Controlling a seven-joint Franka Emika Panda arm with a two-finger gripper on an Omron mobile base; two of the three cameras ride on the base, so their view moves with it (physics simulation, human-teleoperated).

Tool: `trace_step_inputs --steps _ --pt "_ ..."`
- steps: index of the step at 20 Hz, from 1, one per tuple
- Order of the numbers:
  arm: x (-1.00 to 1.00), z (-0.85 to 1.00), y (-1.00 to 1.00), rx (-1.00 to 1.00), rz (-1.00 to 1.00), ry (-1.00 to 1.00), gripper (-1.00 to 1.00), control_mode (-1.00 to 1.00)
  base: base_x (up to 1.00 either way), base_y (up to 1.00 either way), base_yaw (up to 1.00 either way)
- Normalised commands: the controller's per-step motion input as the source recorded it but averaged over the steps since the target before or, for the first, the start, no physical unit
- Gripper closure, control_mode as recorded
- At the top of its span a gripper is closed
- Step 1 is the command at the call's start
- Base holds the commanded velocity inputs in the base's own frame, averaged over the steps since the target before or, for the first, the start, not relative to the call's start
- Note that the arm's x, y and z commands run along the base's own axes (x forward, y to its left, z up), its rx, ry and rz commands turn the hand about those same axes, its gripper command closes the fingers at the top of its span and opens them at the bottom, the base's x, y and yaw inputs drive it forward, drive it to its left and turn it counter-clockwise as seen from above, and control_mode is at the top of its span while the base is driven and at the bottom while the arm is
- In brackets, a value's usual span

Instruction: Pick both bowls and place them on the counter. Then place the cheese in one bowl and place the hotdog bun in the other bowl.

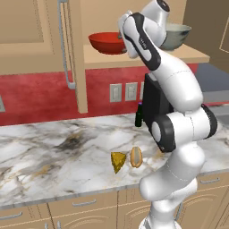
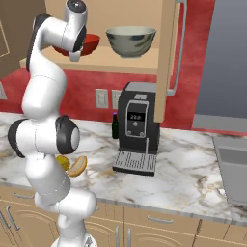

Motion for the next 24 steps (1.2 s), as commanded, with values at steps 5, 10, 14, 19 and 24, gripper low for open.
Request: trace_step_inputs --steps 5,10,14,19,24 --pt "-0.23 -0.18 0.00 0.00 0.00 0.05 1.00 -1.00 0.00 0.00 0.00" --pt "-0.52 -0.07 0.00 0.00 0.00 0.04 1.00 -1.00 0.00 0.00 0.00" --pt "-0.68 0.00 0.00 0.00 0.00 0.05 1.00 -1.00 0.00 0.00 0.00" --pt "-0.82 0.00 -0.04 0.00 0.00 0.02 1.00 -1.00 0.00 0.00 0.00" --pt "-0.94 -0.01 -0.11 0.04 0.00 0.00 1.00 -1.00 0.00 0.00 0.00"
